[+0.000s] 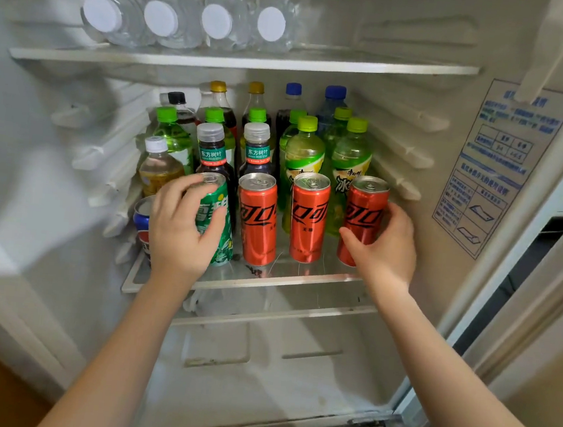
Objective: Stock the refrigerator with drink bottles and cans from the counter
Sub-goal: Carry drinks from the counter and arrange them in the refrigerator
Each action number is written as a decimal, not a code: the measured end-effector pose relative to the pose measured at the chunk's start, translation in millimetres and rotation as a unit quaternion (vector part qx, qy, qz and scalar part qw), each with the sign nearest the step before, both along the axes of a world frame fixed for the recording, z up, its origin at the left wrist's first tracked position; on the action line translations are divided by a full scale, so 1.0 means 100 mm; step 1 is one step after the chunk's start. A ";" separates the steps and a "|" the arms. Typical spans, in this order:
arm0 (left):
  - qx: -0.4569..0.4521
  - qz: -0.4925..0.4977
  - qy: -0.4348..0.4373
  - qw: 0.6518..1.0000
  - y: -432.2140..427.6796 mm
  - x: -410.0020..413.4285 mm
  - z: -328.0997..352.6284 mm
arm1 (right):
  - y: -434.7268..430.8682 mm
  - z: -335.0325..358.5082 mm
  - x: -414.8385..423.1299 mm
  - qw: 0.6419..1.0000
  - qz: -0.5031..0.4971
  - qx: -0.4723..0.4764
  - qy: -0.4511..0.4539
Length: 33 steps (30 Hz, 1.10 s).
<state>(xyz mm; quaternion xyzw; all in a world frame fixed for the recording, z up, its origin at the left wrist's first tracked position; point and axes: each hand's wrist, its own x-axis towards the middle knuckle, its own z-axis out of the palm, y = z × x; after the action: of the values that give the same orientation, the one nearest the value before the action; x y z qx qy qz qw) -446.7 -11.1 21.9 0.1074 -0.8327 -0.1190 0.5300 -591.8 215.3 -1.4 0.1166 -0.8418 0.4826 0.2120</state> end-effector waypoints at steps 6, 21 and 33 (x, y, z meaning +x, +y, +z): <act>-0.058 0.006 -0.004 0.998 -0.08 -0.01 -0.05 | 0.00 -0.02 -0.12 0.998 0.043 0.031 0.027; 0.084 0.061 0.074 0.992 -0.05 0.07 -0.26 | -0.06 -0.07 -0.14 0.999 0.034 0.000 0.034; 0.372 0.035 0.063 0.925 -0.15 0.16 -0.66 | -0.02 -0.42 0.03 0.998 0.058 0.003 -0.033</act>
<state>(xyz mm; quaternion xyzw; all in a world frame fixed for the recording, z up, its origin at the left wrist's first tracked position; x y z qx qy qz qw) -430.7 -26.1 -44.1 0.3187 -0.6888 -0.4083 0.5072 -589.2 213.5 -43.1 0.1494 -0.8417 0.4952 0.1553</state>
